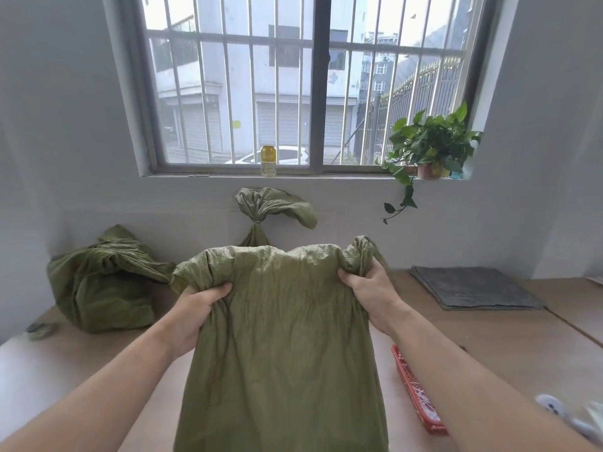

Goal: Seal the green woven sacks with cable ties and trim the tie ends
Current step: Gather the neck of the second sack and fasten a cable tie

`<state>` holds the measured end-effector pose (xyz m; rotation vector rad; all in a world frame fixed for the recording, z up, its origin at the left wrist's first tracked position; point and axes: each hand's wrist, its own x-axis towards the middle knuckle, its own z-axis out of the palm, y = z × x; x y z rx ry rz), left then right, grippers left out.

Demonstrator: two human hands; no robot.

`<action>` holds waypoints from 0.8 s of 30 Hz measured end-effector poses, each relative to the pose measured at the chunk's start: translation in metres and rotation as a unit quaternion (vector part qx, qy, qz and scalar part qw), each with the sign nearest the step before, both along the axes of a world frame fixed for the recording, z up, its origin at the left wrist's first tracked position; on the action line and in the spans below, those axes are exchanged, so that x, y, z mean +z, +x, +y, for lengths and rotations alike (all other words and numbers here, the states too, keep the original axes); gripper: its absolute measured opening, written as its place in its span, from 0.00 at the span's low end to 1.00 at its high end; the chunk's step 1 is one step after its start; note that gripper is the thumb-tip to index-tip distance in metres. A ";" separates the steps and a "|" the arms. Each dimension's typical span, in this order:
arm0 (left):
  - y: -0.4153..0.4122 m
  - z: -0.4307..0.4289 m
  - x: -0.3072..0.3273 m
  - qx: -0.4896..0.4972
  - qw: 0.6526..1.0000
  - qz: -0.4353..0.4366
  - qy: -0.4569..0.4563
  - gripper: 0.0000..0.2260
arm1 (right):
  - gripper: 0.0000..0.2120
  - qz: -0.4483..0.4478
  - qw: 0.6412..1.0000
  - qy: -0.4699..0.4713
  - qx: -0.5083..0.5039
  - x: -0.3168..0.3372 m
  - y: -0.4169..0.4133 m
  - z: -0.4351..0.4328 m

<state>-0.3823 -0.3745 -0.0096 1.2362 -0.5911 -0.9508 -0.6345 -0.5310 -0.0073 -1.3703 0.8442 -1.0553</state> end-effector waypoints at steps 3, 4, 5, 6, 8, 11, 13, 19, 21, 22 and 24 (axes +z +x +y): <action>-0.004 0.003 0.003 -0.014 1.000 0.001 0.010 0.08 | 0.07 -0.003 1.000 -0.005 0.010 0.000 0.005 0.004; -0.006 0.003 0.003 -0.016 1.000 0.004 0.015 0.09 | 0.07 -0.003 1.000 -0.007 0.011 0.000 0.007 0.006; -0.008 0.003 0.004 -0.016 1.000 0.011 0.019 0.11 | 0.06 -0.002 1.000 -0.010 0.011 0.000 0.008 0.006; -0.009 0.002 0.003 -0.015 1.000 0.015 0.023 0.13 | 0.06 0.000 1.000 -0.014 0.013 0.000 0.009 0.007; -0.010 0.001 0.002 -0.029 0.999 0.013 0.040 0.21 | 0.06 0.002 0.999 -0.024 0.022 -0.001 0.010 0.008; -0.011 0.005 0.002 -0.087 0.995 -0.020 0.053 0.25 | 0.19 0.013 0.998 -0.052 0.041 -0.003 0.007 0.011; -0.014 0.008 0.002 -0.120 0.990 -0.054 0.048 0.23 | 0.30 0.042 0.995 -0.079 0.048 -0.006 0.006 0.012; -0.030 0.004 0.002 -0.105 0.986 -0.098 0.081 0.17 | 0.34 0.106 0.989 -0.094 0.048 -0.013 0.008 0.016; -0.034 0.004 0.002 -0.099 0.984 -0.113 0.096 0.15 | 0.35 0.124 0.987 -0.090 0.046 -0.012 0.008 0.018; -0.034 0.003 0.001 -0.094 0.984 -0.115 0.102 0.15 | 0.36 0.132 0.987 -0.088 0.041 -0.013 0.009 0.018; -0.035 0.001 0.002 -0.084 0.985 -0.102 0.109 0.14 | 0.39 0.145 0.985 -0.081 0.034 -0.012 0.009 0.019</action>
